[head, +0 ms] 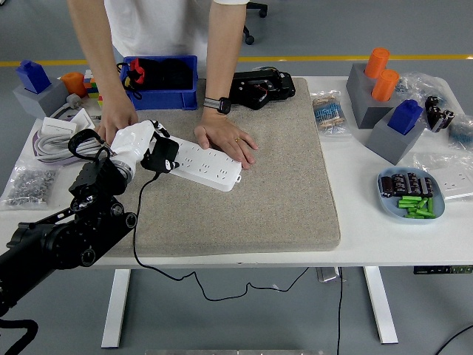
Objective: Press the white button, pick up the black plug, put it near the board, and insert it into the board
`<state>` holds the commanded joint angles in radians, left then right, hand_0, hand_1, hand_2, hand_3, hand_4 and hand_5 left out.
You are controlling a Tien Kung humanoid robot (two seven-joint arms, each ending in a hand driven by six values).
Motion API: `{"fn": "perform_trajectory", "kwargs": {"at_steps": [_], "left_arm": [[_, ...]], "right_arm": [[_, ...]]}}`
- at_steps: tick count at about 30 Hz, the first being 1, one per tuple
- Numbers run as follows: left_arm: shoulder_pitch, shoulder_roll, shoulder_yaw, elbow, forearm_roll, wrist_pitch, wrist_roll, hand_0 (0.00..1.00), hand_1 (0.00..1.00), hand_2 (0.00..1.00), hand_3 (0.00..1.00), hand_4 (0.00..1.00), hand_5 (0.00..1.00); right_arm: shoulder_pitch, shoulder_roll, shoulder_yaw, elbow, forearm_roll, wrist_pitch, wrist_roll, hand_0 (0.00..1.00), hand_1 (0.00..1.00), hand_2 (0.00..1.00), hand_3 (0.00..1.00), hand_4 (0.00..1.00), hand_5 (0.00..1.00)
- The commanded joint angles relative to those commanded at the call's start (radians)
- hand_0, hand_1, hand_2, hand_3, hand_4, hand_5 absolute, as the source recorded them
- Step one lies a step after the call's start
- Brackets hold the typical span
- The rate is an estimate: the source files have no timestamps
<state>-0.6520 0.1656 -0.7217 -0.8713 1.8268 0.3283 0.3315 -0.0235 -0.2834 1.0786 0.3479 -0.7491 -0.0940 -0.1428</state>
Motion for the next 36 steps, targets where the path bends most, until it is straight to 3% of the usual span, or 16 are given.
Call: {"fn": "perform_trajectory", "kwargs": {"at_steps": [2,3,8,9,26,27,36], "left_arm": [[0.001,0.001,-0.001,-0.001,0.004,-0.001,0.001,0.381,0.292,0.303,0.453,0.854,0.082],[0.001,0.001,0.000,-0.001,0.005,-0.001,0.002,0.358,0.270,0.284,0.401,0.864,0.104],[0.003,0.001,0.003,-0.001,0.012,0.002,0.001,0.358,0.270,0.284,0.401,0.864,0.104],[0.003,0.001,0.004,-0.001,0.013,0.003,0.001,0.348,0.259,0.265,0.352,0.863,0.138],[-0.015,-0.011,-0.007,0.039,0.036,0.022,0.014,0.328,0.245,0.254,0.341,0.866,0.151],[-0.017,-0.012,-0.006,0.041,0.037,0.021,0.016,0.325,0.243,0.254,0.343,0.838,0.096],[-0.015,-0.014,0.008,0.029,0.032,0.013,0.024,0.322,0.243,0.254,0.344,0.834,0.086]], "right_arm": [[0.001,0.000,0.000,0.000,0.000,0.000,0.000,0.708,0.625,0.642,0.606,0.658,0.357],[0.001,0.000,0.000,0.000,0.000,0.000,0.001,0.709,0.625,0.643,0.607,0.658,0.356],[0.001,0.001,0.002,0.000,0.000,-0.001,0.002,0.709,0.625,0.643,0.607,0.658,0.356],[0.001,0.001,0.002,0.000,0.000,-0.001,0.002,0.709,0.625,0.642,0.607,0.658,0.356],[0.003,0.000,-0.004,0.000,0.001,-0.003,0.006,0.707,0.624,0.642,0.605,0.658,0.356],[0.003,0.000,-0.004,0.000,0.002,-0.003,0.006,0.708,0.623,0.642,0.605,0.659,0.356],[0.005,0.000,-0.002,0.001,0.002,-0.004,0.007,0.708,0.624,0.641,0.605,0.658,0.355]]}}
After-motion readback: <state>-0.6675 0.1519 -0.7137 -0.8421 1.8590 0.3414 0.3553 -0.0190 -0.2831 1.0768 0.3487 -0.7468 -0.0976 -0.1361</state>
